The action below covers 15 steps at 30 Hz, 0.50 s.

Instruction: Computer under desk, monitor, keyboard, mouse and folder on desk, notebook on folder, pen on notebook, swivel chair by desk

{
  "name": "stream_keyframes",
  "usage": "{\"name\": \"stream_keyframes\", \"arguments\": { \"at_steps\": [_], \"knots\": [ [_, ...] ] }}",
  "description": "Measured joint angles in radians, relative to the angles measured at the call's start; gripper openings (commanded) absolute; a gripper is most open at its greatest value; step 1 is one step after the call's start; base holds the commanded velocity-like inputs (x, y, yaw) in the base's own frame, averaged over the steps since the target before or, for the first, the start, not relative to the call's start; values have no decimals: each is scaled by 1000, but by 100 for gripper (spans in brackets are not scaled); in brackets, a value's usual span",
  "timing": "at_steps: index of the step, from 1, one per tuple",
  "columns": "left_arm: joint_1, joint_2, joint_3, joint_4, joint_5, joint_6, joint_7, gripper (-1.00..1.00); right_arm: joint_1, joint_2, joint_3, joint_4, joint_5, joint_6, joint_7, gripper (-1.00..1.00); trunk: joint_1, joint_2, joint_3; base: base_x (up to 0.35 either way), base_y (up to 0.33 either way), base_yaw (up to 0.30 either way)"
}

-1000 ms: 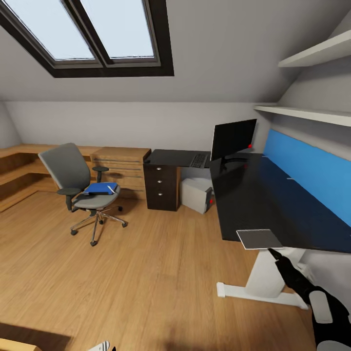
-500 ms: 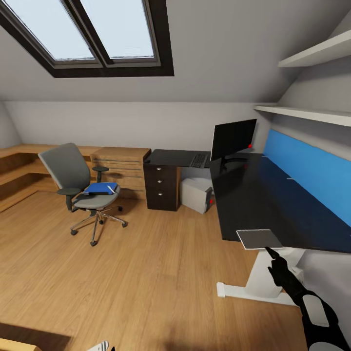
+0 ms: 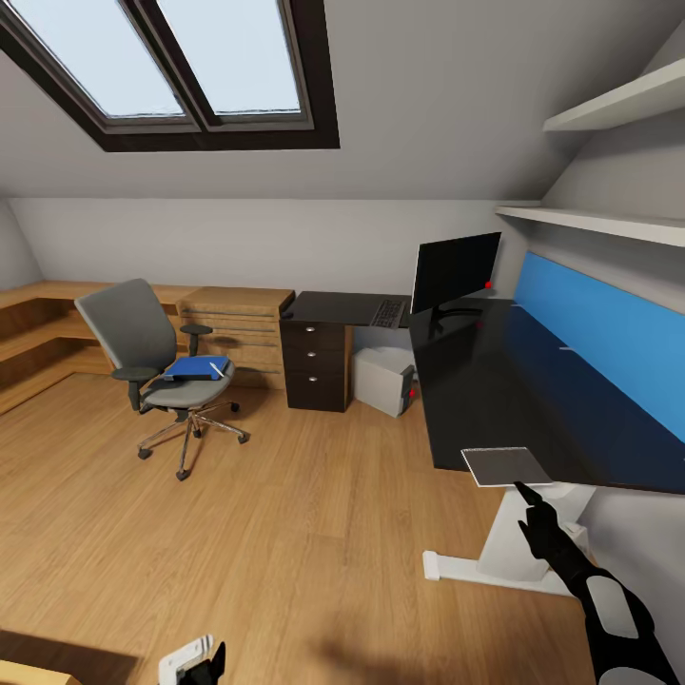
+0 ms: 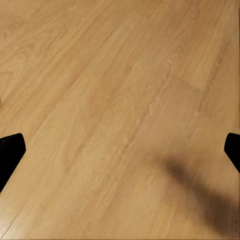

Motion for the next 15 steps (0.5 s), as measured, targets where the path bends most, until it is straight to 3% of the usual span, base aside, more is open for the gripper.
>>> {"name": "stream_keyframes", "arguments": {
  "at_steps": [6,10,15],
  "knots": [
    [0,1,-3,-72,-2,56,29,100,0,0,0,2,0,0,0,100,0,0,0,0,0,0],
    [0,0,-1,-164,1,198,59,100,0,1,0,3,0,-1,0,100,0,0,0,0,0,0],
    [0,-6,0,-232,7,293,100,100,0,1,0,3,0,-1,-2,100,0,0,0,0,0,0]
  ]
}}
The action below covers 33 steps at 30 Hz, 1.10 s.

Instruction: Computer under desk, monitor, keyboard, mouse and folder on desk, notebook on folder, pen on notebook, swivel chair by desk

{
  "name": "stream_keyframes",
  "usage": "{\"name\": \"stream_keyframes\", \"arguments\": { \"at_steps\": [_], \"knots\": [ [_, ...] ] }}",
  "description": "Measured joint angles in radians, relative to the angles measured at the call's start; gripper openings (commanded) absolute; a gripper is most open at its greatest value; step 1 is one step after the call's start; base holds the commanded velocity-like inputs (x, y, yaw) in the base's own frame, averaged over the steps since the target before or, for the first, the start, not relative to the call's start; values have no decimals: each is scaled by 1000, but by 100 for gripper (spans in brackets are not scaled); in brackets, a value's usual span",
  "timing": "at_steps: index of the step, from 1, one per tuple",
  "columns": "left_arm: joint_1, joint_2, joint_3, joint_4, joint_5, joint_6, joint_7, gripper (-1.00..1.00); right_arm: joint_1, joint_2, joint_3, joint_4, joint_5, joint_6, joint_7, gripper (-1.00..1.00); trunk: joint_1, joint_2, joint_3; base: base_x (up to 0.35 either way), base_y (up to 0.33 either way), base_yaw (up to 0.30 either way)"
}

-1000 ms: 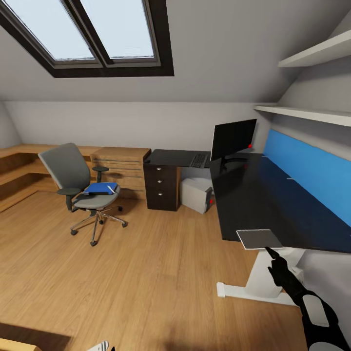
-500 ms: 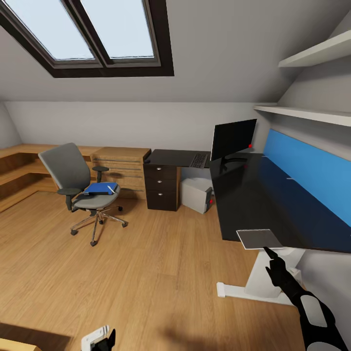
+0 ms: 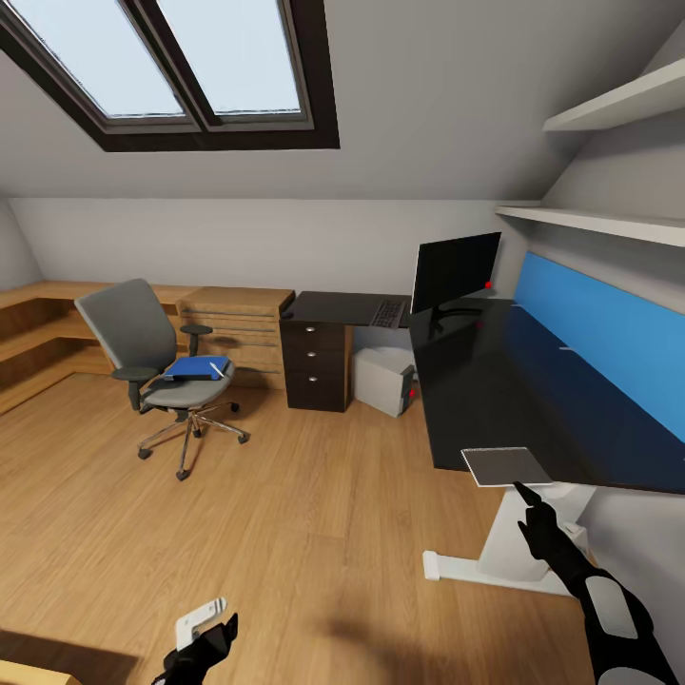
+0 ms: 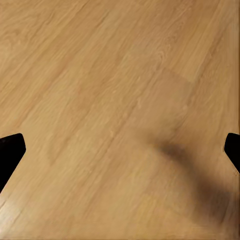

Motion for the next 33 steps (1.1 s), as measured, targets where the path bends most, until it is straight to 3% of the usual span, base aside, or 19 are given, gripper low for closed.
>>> {"name": "stream_keyframes", "arguments": {
  "at_steps": [4,9,33],
  "knots": [
    [0,-1,0,-75,0,27,11,100,0,0,0,0,0,0,-1,100,0,0,0,0,0,0],
    [0,-2,1,-105,0,34,15,100,0,0,0,0,1,-1,-1,100,0,0,0,0,0,0],
    [0,5,2,-38,0,31,11,100,0,-1,-1,35,-3,0,1,100,0,0,0,64,58,0]
  ]
}}
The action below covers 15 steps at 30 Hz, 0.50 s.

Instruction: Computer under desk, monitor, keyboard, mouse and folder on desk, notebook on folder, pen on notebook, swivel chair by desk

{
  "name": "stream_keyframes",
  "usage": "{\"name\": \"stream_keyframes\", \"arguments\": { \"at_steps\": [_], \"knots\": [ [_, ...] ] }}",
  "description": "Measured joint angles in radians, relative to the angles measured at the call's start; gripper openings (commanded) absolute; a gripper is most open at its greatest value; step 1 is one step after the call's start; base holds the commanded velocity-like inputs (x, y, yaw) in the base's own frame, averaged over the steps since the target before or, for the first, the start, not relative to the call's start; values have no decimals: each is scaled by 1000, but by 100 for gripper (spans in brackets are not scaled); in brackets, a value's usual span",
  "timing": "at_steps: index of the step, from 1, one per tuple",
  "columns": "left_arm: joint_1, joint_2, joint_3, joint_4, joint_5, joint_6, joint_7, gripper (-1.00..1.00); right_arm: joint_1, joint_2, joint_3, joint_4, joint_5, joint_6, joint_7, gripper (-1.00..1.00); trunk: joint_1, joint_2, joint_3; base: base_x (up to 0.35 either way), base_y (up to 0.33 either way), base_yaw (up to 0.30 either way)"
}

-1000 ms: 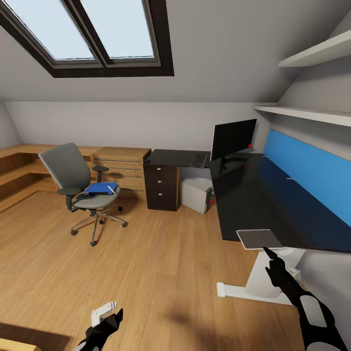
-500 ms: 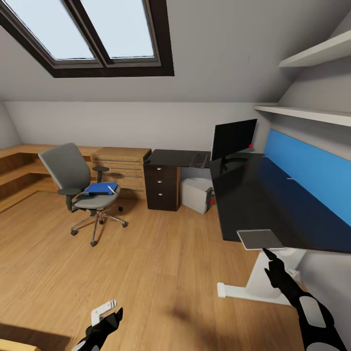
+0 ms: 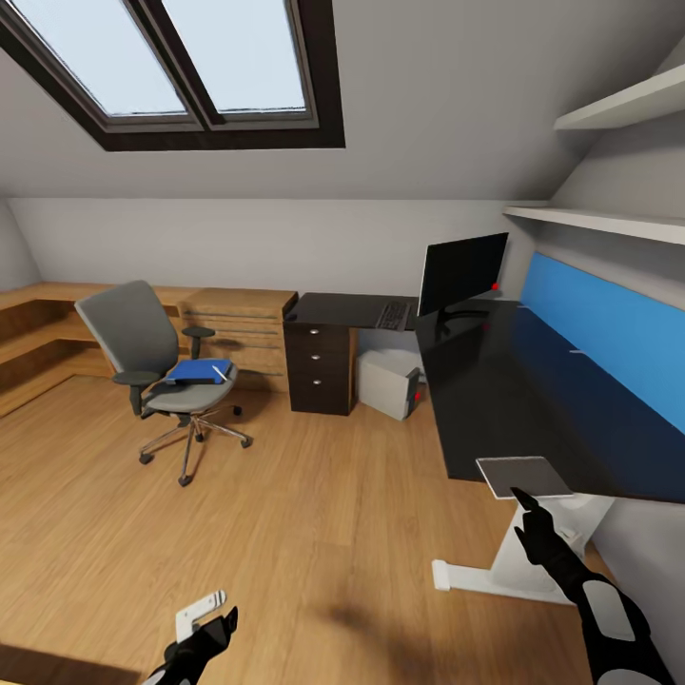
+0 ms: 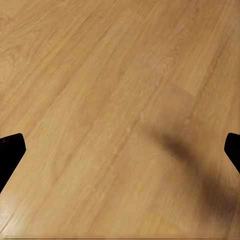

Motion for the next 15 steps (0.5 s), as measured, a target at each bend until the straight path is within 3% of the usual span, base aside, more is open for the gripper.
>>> {"name": "stream_keyframes", "arguments": {
  "at_steps": [15],
  "knots": [
    [0,-2,-1,8,0,-18,-2,100,-1,-6,-13,1,-3,6,-4,100,0,0,0,83,2,0]
  ]
}}
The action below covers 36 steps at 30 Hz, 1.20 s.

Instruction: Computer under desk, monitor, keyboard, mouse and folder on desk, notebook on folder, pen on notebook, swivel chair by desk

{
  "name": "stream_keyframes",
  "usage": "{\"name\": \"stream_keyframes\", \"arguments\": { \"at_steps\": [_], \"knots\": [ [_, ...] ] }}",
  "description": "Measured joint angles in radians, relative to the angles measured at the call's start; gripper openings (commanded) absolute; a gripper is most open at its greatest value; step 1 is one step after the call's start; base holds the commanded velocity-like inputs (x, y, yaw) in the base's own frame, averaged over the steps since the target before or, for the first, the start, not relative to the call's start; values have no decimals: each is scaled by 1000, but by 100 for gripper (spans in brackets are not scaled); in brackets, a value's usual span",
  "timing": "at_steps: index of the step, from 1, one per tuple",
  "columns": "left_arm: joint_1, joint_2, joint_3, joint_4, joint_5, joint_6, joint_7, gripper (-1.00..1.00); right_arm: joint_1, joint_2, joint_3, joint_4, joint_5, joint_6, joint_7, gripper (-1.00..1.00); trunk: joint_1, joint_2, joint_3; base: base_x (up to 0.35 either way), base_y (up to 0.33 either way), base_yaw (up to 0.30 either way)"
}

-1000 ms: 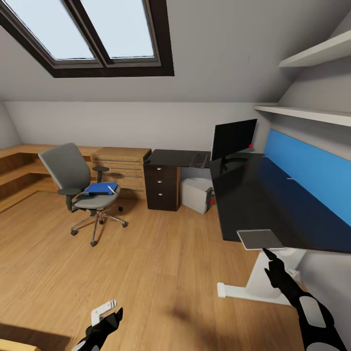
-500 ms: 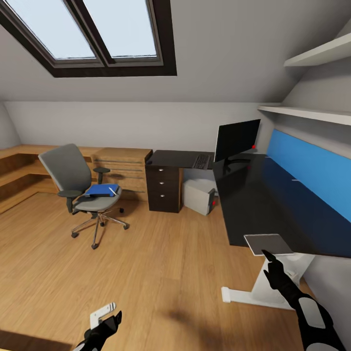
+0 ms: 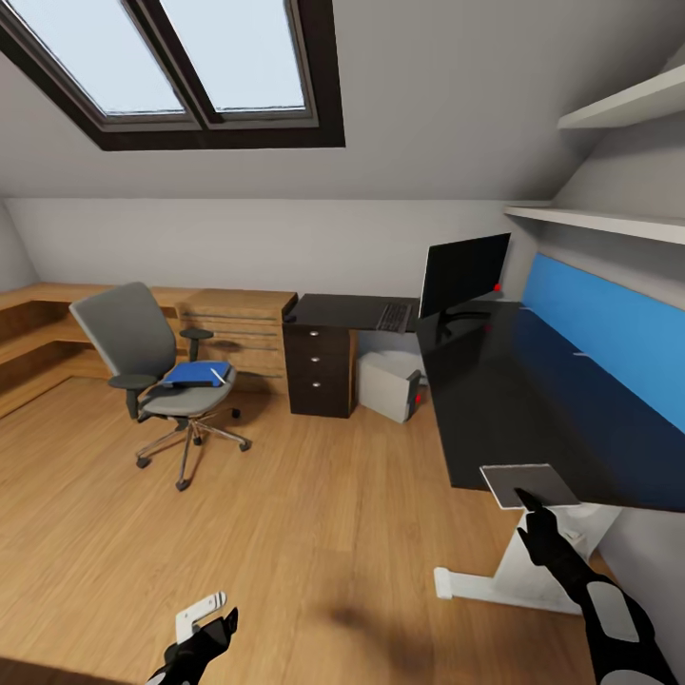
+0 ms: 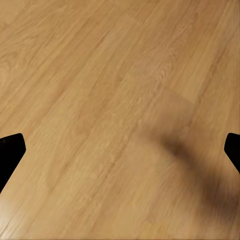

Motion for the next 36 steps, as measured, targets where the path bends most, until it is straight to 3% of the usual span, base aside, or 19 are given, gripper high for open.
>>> {"name": "stream_keyframes", "arguments": {
  "at_steps": [8,24,36],
  "knots": [
    [0,0,0,9,1,-5,1,100,1,1,-42,1,-4,4,-2,100,0,0,0,66,0,0],
    [-1,-1,4,13,3,-7,7,100,1,1,-48,1,-6,4,-1,100,0,0,0,30,0,0],
    [0,-2,5,13,4,-7,8,100,1,-1,-48,1,-6,4,0,100,46,-84,-38,0,0,0]
  ]
}}
